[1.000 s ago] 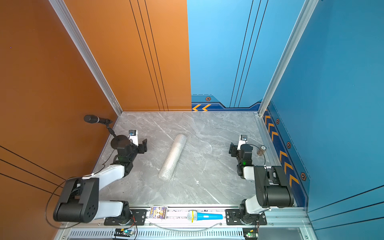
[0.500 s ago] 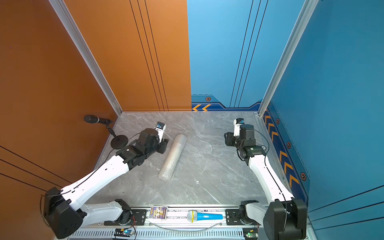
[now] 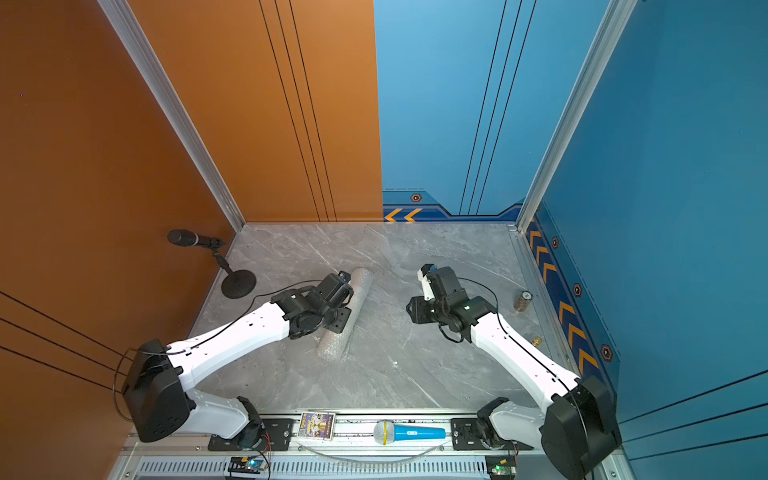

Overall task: Unwrap the vase from the bubble wrap
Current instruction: Unwrap the bubble wrap at the center of the board.

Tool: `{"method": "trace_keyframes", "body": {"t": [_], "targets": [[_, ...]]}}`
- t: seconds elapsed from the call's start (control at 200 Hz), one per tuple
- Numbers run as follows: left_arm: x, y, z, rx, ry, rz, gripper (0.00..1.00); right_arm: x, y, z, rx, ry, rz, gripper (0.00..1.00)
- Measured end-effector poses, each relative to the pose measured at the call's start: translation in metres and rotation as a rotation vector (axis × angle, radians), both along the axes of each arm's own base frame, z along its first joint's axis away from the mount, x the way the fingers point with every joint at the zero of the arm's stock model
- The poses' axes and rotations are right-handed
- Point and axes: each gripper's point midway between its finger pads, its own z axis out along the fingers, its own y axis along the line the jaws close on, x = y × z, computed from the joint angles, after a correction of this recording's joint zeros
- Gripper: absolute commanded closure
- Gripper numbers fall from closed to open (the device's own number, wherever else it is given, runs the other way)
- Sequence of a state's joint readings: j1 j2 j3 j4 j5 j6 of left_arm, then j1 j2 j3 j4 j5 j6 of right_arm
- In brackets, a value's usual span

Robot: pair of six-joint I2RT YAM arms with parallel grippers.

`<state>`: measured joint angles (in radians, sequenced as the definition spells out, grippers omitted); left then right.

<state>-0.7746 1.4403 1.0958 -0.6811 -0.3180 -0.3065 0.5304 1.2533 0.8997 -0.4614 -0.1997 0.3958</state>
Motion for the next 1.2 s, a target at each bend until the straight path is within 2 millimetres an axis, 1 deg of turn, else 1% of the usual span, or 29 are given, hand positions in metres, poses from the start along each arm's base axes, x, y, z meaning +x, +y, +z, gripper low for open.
{"method": "trace_keyframes", "body": {"t": [0.11, 0.22, 0.33, 0.501, 0.696, 0.866, 1.031, 1.197], "targets": [[-0.002, -0.004, -0.008, 0.013, 0.023, -0.004, 0.35, -0.003, 0.019, -0.011, -0.014, 0.047, 0.033, 0.51], [-0.001, -0.011, -0.018, 0.035, 0.043, -0.017, 0.34, -0.002, 0.036, -0.015, -0.011, 0.069, 0.051, 0.51], [0.002, -0.012, -0.029, 0.06, 0.06, -0.014, 0.33, 0.002, 0.049, -0.017, -0.003, 0.087, 0.057, 0.52], [0.014, -0.004, -0.038, 0.079, 0.061, 0.021, 0.33, 0.008, 0.065, -0.022, 0.016, 0.105, 0.056, 0.51], [0.03, 0.006, -0.038, 0.062, 0.044, 0.066, 0.34, 0.011, 0.083, -0.03, 0.036, 0.132, 0.067, 0.53], [0.041, 0.011, -0.041, 0.028, 0.042, 0.094, 0.34, 0.016, 0.092, -0.033, 0.048, 0.143, 0.065, 0.53], [0.047, 0.025, -0.048, 0.007, 0.057, 0.135, 0.34, 0.019, 0.096, -0.033, 0.057, 0.146, 0.059, 0.54], [0.053, 0.039, -0.05, -0.012, 0.064, 0.174, 0.35, 0.02, 0.101, -0.04, 0.066, 0.171, 0.058, 0.55]]}}
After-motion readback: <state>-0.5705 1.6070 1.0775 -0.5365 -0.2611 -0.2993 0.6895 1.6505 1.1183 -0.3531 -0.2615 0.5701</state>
